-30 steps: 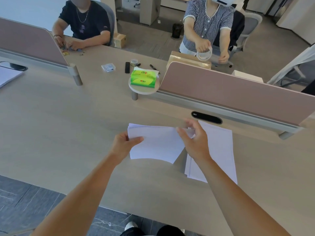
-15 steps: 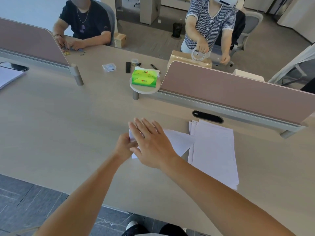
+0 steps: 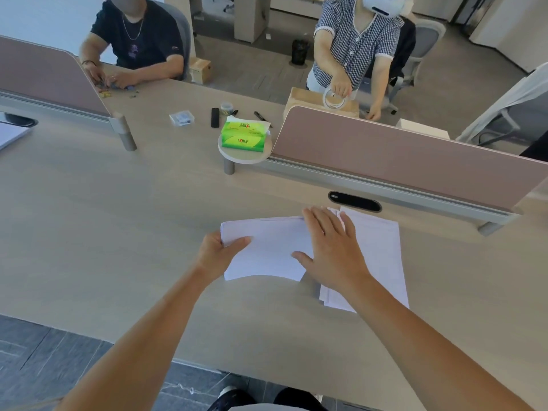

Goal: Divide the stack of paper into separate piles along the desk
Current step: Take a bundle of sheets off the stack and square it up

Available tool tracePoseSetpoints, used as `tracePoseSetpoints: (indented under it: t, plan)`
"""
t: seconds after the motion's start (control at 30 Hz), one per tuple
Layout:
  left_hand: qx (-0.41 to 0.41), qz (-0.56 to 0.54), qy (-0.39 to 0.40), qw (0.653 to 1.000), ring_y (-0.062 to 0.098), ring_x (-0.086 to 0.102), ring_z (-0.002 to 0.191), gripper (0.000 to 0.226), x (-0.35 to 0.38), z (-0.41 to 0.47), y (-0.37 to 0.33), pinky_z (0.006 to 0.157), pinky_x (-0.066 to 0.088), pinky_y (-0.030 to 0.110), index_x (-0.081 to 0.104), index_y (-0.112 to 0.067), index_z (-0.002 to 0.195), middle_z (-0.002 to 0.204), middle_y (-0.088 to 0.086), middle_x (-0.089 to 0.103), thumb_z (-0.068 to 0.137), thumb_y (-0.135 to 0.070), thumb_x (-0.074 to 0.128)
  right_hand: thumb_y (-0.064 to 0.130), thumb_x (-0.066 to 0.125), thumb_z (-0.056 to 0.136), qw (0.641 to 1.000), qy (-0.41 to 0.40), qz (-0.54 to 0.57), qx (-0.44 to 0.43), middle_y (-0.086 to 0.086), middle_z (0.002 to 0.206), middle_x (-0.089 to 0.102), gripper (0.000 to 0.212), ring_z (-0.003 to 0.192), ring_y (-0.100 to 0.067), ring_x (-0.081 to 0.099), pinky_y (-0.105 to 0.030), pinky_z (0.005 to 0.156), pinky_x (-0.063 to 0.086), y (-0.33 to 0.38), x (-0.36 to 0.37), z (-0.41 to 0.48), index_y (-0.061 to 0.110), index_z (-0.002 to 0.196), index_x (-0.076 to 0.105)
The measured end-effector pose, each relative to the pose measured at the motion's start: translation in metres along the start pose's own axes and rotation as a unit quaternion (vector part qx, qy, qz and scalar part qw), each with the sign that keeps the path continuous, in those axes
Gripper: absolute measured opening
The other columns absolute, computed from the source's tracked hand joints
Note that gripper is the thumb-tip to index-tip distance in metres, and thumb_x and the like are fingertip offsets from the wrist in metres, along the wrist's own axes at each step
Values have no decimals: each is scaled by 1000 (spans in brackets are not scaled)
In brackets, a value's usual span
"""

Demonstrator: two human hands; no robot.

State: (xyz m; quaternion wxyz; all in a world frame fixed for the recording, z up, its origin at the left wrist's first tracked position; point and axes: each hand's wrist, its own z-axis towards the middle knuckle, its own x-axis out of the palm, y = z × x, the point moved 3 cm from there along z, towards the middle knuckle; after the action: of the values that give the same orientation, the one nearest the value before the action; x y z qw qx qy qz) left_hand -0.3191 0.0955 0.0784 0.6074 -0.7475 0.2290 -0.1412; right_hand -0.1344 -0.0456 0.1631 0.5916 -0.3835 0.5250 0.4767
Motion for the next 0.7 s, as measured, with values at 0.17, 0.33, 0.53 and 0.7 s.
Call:
tracePoseSetpoints:
  t: [0.17,0.33,0.53,0.7]
  plan:
    - [-21,-25,18,999,28,72,95,48,0,3,-1,84,57,46,74,-17,99,101,8,76,57,-37,81,49,84,67,914,48,357,186,8,158,26,112,143,-12,25,-39,117,26,-40,13,9,28,154,16]
    - [-21,-66,8,998,31,71,99,51,2,6,0,87,56,50,74,-16,102,103,9,76,54,-31,84,34,92,59,785,177,552,217,10,119,70,76,113,-9,65,-40,104,48,-52,62,14,23,127,61]
    - [-51,-54,-26,997,26,71,103,55,9,7,4,94,53,55,72,-17,109,109,6,75,62,-42,82,20,70,90,781,105,585,191,15,96,73,16,89,7,68,-17,75,52,-39,75,25,33,98,67]
    - [-9,-62,-75,995,33,67,109,46,13,-2,-6,95,52,56,72,-14,112,113,14,72,72,-36,78,20,67,91,771,79,608,173,12,82,72,17,83,-3,70,-25,73,56,-40,76,32,32,79,68]
